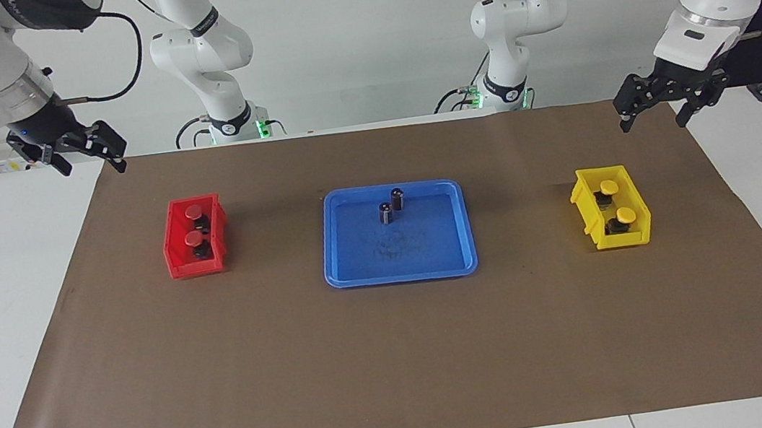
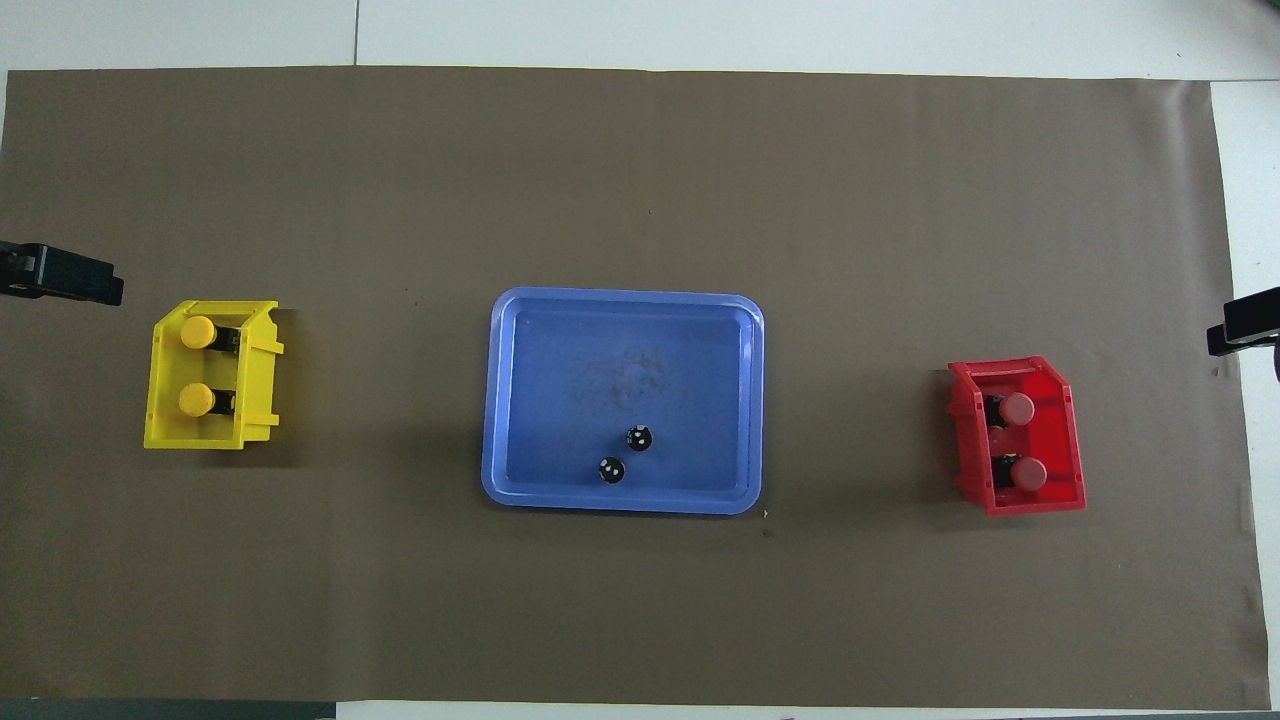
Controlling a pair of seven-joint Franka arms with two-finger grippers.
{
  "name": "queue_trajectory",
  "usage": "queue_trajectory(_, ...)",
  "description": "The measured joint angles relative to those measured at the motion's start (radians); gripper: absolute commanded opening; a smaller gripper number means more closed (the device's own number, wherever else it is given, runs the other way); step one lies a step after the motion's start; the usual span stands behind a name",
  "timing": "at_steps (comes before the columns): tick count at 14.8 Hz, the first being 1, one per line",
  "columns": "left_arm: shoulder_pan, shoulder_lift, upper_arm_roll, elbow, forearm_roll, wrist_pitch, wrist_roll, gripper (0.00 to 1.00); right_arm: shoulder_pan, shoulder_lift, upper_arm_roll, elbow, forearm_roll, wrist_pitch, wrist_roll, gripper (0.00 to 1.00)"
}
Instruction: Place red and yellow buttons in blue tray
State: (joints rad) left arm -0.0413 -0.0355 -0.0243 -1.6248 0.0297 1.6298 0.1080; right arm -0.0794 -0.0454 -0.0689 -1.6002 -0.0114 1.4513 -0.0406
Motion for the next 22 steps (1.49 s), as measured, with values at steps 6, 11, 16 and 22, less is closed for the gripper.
queue_trajectory(6,0.0,-0.002,-0.001,-0.004,0.0,-0.001,0.0,1.0,0.0,0.0,0.0,0.0,0.0,0.0,0.0,1.0)
queue_trajectory(11,-0.003,-0.002,-0.002,-0.005,0.0,-0.016,0.0,1.0,0.0,0.0,0.0,-0.003,-0.001,-0.003,0.0,1.0)
queue_trajectory(16,-0.002,-0.002,-0.001,-0.005,0.0,-0.017,0.0,1.0,0.001,-0.002,0.007,-0.017,0.0,0.011,-0.013,0.97)
queue_trajectory(22,0.001,-0.005,0.0,-0.005,0.0,-0.06,-0.005,1.0,0.081,-0.054,0.014,-0.31,0.005,0.314,-0.014,0.75)
